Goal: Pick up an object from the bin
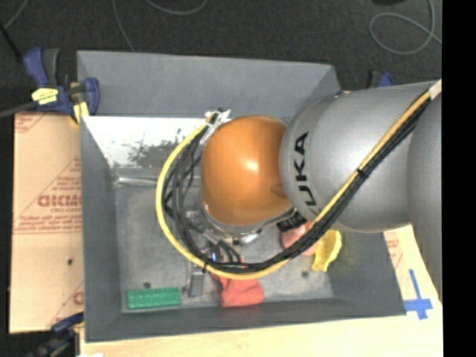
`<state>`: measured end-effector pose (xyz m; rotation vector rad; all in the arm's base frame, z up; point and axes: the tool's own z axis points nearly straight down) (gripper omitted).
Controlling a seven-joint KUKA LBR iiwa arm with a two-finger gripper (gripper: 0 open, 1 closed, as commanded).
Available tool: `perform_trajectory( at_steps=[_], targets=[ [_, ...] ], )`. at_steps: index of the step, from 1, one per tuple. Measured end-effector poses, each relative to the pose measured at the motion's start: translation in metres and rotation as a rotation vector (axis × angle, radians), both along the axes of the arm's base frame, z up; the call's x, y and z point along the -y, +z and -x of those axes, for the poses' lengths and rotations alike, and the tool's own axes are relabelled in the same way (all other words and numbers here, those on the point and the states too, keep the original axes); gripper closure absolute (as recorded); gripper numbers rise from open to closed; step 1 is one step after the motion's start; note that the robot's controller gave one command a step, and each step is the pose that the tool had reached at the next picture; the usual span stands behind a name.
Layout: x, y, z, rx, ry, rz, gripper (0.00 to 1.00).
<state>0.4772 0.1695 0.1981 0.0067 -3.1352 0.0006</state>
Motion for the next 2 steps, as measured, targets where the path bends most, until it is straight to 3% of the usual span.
perform_trajectory(
  at_steps=[1, 2],
  targets=[
    [0.001, 0.004, -0.002, 0.008, -0.004, -0.002, 0.00],
    [0.020, -0.051, -0.005, 0.014, -0.054, -0.004, 0.00]
  ],
)
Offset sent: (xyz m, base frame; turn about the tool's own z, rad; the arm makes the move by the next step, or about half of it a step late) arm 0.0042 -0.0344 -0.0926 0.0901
